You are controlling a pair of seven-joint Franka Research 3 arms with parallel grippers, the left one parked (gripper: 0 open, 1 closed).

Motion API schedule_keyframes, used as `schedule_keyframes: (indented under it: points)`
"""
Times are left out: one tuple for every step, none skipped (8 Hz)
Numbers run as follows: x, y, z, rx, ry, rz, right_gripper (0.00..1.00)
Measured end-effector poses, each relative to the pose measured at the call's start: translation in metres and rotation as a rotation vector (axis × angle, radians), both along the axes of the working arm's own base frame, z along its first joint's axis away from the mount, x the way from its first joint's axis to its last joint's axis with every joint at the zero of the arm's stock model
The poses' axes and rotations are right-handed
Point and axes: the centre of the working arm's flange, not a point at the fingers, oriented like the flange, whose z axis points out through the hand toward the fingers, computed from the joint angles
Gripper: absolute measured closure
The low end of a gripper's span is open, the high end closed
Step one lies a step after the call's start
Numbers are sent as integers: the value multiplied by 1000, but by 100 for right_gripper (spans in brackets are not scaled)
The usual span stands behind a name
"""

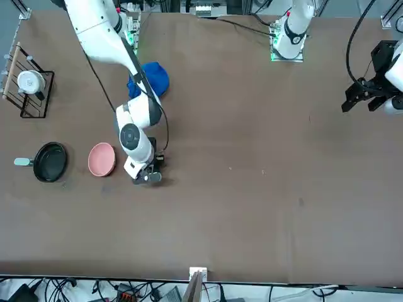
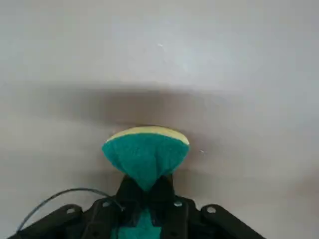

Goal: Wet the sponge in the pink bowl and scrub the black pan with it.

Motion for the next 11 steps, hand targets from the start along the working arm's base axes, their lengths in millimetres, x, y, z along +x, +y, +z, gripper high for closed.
schedule_keyframes:
  points:
    - [4,-16,18,-16,34,-2,92]
    - [9,-41,43,-25,72,10,92]
    - [14,-74,68,-25,104,29,92]
    - [18,-106,83,-17,121,52,92]
    - [18,-137,89,-6,130,80,92]
    - [17,-166,86,5,146,113,92]
    - [15,-192,80,16,154,140,92]
    - [15,-214,72,26,145,164,92]
    - [13,-235,62,34,130,183,92]
    - [8,-252,49,39,110,192,92]
    - [2,-263,36,40,88,193,92]
